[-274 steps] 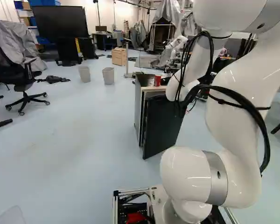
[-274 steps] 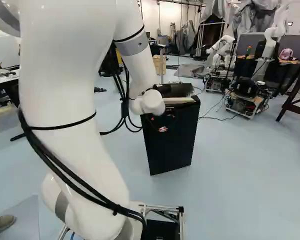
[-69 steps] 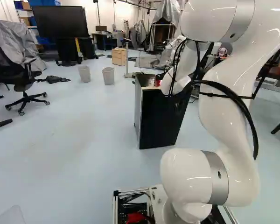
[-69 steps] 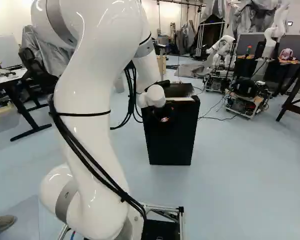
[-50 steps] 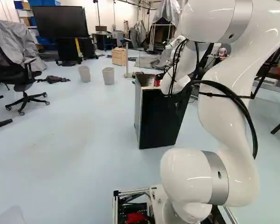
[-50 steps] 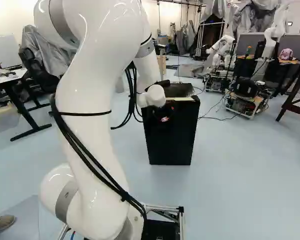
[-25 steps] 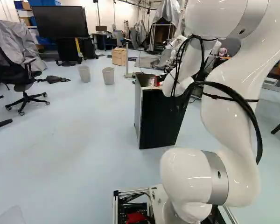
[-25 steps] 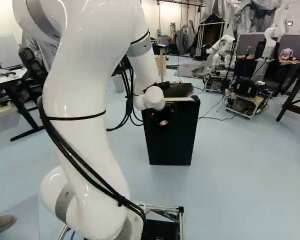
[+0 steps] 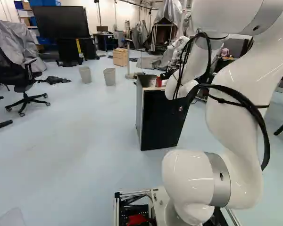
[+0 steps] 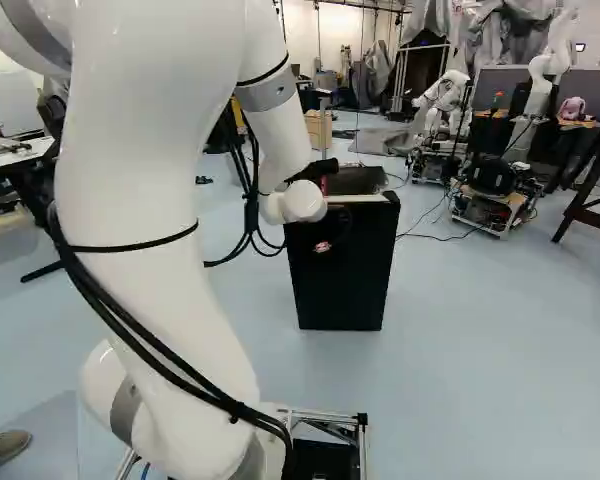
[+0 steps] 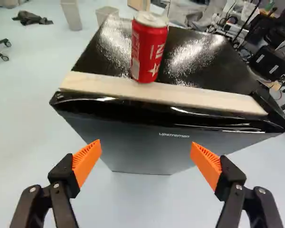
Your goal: Grab a drink from the fridge
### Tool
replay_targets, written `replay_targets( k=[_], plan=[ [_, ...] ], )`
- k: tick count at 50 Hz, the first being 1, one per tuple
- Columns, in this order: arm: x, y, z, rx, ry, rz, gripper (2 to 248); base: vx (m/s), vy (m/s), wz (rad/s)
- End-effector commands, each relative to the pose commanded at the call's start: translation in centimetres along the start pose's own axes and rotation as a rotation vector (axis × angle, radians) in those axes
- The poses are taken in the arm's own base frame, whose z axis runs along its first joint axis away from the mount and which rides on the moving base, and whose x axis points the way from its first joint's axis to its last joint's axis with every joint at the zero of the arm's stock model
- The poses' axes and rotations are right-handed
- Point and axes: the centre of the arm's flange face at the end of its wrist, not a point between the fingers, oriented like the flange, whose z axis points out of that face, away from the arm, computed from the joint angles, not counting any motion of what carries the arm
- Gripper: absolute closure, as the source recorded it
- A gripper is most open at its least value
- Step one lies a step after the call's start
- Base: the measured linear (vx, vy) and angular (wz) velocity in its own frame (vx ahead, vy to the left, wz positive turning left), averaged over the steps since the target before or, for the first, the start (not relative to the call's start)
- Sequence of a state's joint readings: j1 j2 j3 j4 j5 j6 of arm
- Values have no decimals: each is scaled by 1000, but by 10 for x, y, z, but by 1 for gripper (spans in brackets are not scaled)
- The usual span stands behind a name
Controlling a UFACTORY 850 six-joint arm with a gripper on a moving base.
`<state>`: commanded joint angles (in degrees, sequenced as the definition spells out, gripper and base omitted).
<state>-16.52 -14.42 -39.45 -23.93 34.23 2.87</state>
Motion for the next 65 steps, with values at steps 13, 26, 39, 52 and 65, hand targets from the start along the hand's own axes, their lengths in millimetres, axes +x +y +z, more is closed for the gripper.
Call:
replay_targets(
  k=[13,26,39,52,65],
  plan=[
    [13,-5,-2,-13,139,36,3,0,0,0],
    [27,-12,-4,-32,277,74,3,0,0,0],
    [40,-23,-8,-57,400,119,3,0,0,0],
    [49,-34,-2,-84,476,164,3,0,0,0],
    [48,-44,14,-110,492,207,3,0,0,0]
  ],
)
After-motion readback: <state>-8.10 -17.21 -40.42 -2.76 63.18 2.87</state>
